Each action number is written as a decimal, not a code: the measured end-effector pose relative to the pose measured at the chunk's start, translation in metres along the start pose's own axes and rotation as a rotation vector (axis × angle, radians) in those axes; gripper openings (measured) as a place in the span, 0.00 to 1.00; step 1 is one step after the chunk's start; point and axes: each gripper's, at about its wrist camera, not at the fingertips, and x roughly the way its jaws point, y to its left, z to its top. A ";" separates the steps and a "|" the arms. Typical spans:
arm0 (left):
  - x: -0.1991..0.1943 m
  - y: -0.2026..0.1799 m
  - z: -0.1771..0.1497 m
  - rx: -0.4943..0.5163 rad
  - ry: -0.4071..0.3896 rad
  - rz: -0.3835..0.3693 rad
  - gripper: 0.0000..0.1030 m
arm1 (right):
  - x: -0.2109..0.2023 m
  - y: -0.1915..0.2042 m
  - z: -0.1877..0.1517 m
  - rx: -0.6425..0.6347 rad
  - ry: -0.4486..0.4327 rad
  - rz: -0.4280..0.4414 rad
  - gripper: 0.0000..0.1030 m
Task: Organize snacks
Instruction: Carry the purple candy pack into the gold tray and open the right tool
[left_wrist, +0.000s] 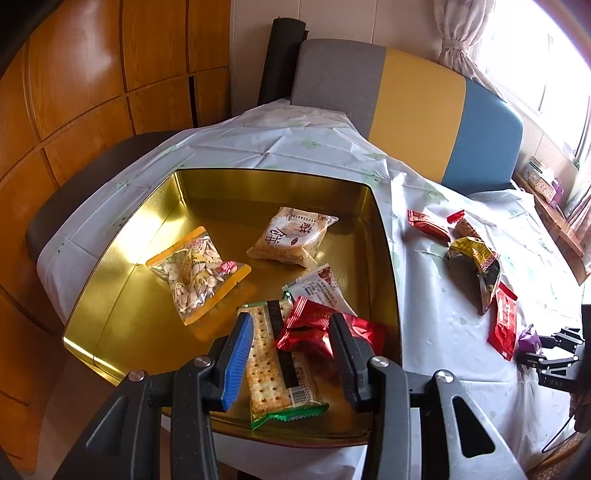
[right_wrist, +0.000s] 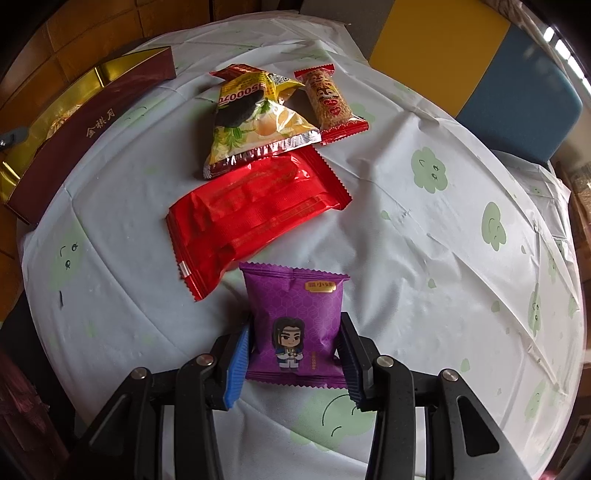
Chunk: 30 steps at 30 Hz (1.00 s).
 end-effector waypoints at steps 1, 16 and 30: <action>-0.001 0.001 0.000 -0.004 -0.001 -0.001 0.42 | 0.000 0.000 0.000 0.006 0.000 -0.001 0.43; -0.011 0.030 -0.007 -0.033 -0.040 -0.005 0.42 | -0.045 0.001 0.037 0.169 -0.122 -0.013 0.42; -0.015 0.071 -0.006 -0.164 -0.084 0.043 0.42 | -0.085 0.138 0.125 0.006 -0.282 0.297 0.42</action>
